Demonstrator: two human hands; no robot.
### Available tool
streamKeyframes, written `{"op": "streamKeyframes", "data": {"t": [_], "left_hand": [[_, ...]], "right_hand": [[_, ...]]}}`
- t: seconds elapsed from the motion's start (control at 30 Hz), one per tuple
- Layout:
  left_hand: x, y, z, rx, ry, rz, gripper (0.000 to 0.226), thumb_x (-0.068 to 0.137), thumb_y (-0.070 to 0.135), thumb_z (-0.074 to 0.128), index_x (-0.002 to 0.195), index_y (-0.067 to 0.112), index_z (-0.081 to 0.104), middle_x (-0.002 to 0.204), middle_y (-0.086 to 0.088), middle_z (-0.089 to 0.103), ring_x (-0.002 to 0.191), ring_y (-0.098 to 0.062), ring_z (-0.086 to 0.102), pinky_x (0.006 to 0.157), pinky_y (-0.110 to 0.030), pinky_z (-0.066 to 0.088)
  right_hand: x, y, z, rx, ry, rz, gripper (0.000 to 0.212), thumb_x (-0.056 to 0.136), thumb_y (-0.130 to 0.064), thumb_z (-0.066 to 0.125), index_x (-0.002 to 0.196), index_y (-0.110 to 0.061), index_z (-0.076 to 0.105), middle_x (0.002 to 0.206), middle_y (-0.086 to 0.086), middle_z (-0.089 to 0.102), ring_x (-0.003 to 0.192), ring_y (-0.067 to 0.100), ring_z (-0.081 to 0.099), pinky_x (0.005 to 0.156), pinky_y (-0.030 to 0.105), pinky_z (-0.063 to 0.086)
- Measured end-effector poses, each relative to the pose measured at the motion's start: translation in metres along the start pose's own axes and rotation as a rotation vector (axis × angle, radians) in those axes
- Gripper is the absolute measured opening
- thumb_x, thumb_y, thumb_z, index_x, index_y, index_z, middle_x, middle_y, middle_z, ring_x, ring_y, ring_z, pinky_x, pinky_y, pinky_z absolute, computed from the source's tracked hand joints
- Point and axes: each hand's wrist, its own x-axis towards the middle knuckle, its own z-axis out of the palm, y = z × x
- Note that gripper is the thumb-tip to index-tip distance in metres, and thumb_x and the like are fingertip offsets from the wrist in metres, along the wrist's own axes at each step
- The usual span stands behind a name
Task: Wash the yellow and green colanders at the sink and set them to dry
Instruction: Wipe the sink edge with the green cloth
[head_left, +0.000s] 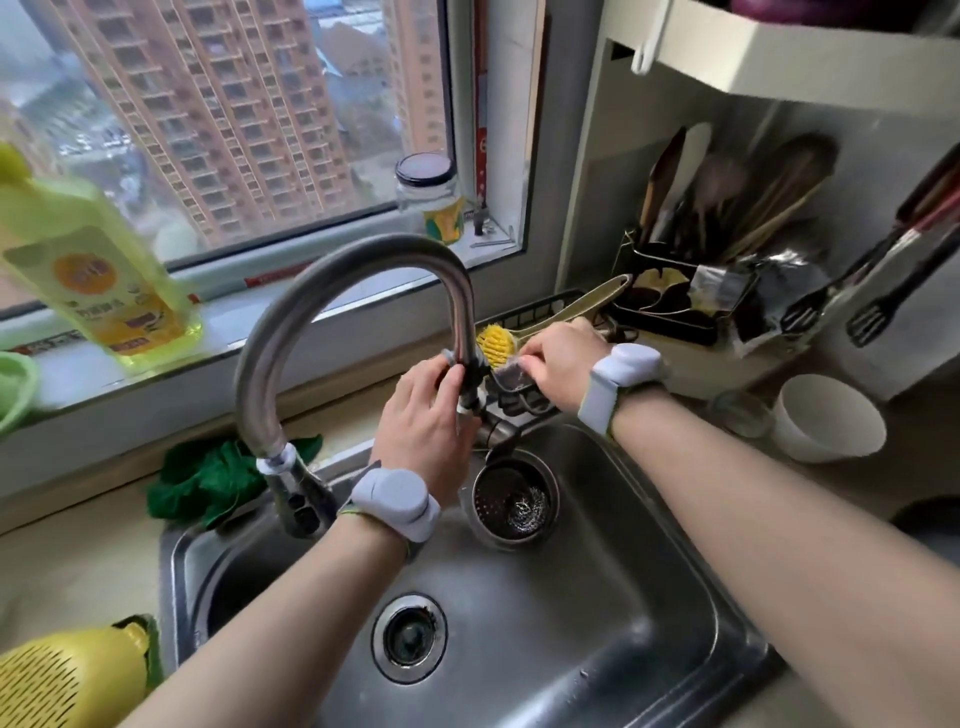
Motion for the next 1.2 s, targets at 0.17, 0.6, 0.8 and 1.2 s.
{"op": "streamKeyframes", "data": {"t": [0.17,0.6,0.8,1.2], "left_hand": [[-0.009,0.005,-0.003,-0.052,-0.013,0.03,0.051,0.079,0.023,0.06,0.12,-0.005,0.062,0.133,-0.025,0.057,0.123,-0.041,0.055,0.112,-0.035,0.029],[-0.173,-0.095,0.007,-0.015,-0.361,-0.374,0.04,0.075,0.025,0.072,0.108,0.003,0.07,0.113,-0.019,0.069,0.102,-0.034,0.07,0.086,-0.041,0.058],[-0.185,-0.167,-0.021,0.302,-0.418,-0.721,0.072,0.094,0.038,0.058,0.15,0.004,0.028,0.157,-0.018,0.029,0.145,-0.031,0.029,0.117,-0.035,0.027],[-0.185,-0.205,-0.001,0.465,-0.456,-0.768,0.081,0.097,0.042,0.052,0.151,-0.001,0.01,0.155,-0.014,0.023,0.146,-0.025,0.021,0.12,-0.028,0.014]], "right_hand": [[-0.036,-0.005,0.005,0.08,0.205,0.002,0.025,0.093,-0.024,0.05,0.108,-0.023,0.07,0.111,0.004,0.065,0.112,0.032,0.046,0.096,0.039,0.036],[-0.067,-0.108,0.134,0.349,-0.179,-0.305,0.028,0.089,-0.016,0.054,0.114,-0.017,0.066,0.116,0.007,0.061,0.112,0.026,0.054,0.101,0.029,0.038],[-0.017,-0.169,0.184,0.52,-0.226,-0.388,0.05,0.093,-0.026,0.046,0.142,-0.027,0.038,0.144,-0.004,0.042,0.129,0.017,0.043,0.11,0.04,0.031],[0.049,-0.262,0.24,0.008,-0.133,-0.717,0.047,0.088,-0.058,0.04,0.129,-0.037,0.048,0.148,-0.006,0.037,0.13,0.037,0.031,0.1,0.052,0.033]]}}
